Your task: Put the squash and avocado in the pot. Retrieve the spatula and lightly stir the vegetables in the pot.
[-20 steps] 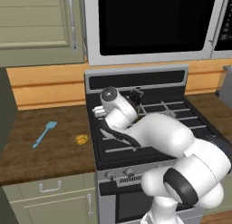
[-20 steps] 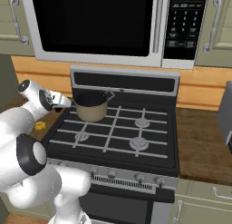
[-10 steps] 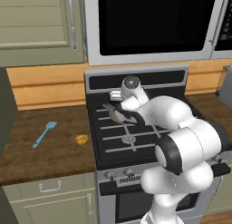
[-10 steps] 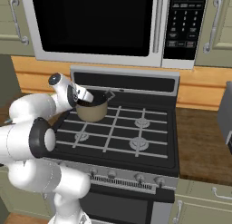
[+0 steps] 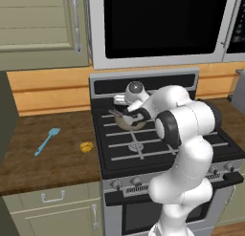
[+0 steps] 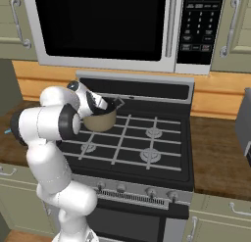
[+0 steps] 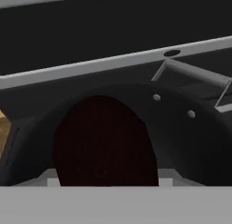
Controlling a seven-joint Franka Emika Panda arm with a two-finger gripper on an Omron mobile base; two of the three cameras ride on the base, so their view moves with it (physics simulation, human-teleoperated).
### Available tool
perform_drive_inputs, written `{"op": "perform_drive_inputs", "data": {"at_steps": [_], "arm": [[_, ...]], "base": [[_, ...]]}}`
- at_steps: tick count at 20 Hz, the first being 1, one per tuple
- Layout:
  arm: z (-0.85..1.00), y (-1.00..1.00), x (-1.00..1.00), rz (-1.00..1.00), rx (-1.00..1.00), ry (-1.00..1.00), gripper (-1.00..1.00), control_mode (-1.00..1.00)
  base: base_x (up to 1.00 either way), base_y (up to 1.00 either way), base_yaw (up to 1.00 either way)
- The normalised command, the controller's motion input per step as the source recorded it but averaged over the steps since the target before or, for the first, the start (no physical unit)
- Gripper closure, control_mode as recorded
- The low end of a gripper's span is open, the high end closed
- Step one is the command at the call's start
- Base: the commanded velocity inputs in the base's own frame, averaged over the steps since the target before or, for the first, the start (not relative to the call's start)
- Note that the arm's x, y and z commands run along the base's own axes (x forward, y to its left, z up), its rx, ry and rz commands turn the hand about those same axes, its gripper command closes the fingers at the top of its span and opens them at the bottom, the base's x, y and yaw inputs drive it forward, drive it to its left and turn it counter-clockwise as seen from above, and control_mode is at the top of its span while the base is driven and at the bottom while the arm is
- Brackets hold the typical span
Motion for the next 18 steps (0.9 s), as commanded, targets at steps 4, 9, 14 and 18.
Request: {"op": "perform_drive_inputs", "data": {"at_steps": [4,9,14,18], "arm": [[-0.31,0.0,0.3,0.0,0.03,0.0,1.0,-1.0],[-0.11,0.0,0.51,0.0,0.03,0.0,1.0,-1.0],[-0.26,0.0,0.22,0.0,0.0,0.06,-1.0,-1.0],[-0.05,-0.07,-0.04,0.0,0.0,0.15,-1.0,-1.0]], "base": [[0.0,0.0,0.0],[0.0,0.0,0.0],[0.0,0.0,0.0],[0.0,0.0,0.0]]}}
